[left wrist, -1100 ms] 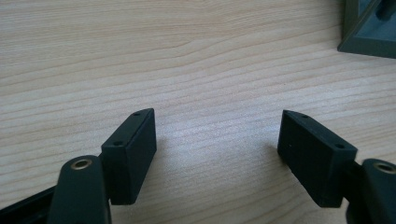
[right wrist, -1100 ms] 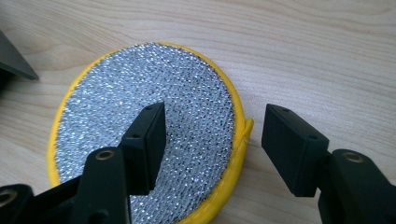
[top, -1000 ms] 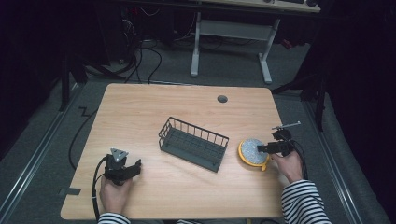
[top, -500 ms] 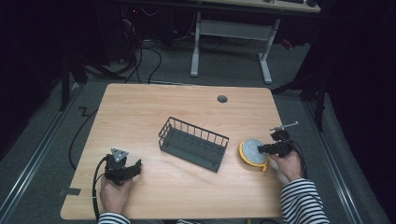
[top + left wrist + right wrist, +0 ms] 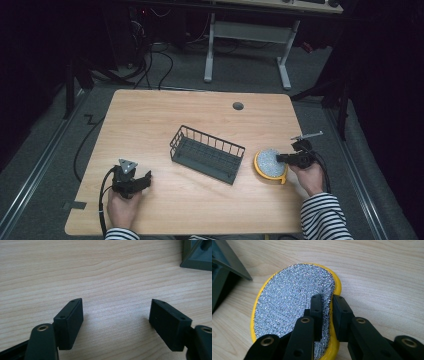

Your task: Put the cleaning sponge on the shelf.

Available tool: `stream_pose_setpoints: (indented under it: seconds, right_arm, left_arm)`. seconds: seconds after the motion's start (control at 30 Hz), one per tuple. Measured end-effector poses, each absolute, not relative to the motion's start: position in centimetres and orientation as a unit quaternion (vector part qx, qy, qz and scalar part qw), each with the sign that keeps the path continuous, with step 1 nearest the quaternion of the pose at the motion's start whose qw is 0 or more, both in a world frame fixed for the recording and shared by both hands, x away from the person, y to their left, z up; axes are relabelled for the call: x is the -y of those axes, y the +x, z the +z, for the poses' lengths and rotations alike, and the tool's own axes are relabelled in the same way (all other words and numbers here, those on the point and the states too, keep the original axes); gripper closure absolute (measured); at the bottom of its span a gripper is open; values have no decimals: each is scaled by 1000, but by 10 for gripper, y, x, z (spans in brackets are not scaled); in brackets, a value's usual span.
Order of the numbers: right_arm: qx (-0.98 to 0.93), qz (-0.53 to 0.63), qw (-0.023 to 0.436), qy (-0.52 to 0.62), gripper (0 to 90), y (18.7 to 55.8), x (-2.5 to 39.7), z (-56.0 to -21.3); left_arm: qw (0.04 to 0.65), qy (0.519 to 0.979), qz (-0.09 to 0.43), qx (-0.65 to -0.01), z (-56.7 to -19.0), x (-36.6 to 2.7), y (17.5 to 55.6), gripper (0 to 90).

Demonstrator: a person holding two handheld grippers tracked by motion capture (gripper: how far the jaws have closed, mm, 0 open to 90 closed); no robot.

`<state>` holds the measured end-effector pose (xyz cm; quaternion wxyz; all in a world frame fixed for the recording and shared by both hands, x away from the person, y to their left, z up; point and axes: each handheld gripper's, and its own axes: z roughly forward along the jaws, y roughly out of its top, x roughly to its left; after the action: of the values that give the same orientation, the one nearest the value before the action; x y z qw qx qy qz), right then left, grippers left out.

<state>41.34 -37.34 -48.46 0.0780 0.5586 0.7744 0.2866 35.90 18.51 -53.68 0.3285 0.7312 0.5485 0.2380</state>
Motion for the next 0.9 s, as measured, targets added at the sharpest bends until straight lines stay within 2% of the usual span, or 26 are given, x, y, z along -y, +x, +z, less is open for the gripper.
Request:
stream_pose_setpoints:
  seconds: [0.9]
  right_arm:
    - [-790,328,120,504,799,406,360,-415]
  left_arm:
    - [330,729,238,-550,-537,-186,359,295]
